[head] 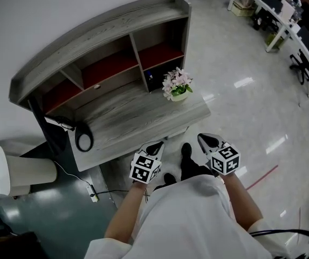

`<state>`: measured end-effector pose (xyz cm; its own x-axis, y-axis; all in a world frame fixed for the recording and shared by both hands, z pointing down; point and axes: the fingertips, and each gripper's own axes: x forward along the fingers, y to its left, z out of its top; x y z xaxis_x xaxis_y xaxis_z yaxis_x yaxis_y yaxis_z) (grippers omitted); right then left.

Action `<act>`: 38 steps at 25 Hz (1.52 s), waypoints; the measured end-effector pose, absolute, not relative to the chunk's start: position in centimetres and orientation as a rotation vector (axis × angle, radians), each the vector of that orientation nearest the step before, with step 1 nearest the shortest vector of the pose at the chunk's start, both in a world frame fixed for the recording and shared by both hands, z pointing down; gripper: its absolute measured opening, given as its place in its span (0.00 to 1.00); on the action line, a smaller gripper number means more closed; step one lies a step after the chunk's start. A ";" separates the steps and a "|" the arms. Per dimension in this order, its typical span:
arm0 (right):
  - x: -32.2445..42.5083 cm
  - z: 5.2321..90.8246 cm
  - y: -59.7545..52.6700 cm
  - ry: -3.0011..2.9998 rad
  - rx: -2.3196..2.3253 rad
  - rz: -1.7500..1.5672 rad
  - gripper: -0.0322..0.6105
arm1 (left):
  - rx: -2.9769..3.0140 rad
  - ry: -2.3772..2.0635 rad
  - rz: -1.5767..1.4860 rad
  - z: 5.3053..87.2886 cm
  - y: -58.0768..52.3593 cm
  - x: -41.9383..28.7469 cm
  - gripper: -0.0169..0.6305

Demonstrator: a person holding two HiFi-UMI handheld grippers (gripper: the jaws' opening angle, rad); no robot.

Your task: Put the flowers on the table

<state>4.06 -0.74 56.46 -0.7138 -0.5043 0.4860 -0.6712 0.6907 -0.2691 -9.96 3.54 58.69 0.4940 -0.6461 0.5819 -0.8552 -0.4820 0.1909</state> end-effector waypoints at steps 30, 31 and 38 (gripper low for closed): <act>14.7 54.5 2.8 -2.582 0.823 0.656 0.08 | 2.197 -1.369 0.390 55.1 8.2 -2.3 0.04; 14.9 54.5 2.7 -2.583 0.828 0.659 0.08 | 2.192 -1.374 0.385 55.1 8.2 -2.4 0.04; 16.1 54.3 2.4 -2.583 0.852 0.661 0.08 | 2.192 -1.370 0.391 55.3 7.8 -2.1 0.04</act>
<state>16.12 2.38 54.26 -0.7621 -0.4662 0.4493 -0.6248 0.7116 -0.3213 -2.06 7.81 55.26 0.4461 -0.7439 0.4977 -0.8945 -0.3521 0.2755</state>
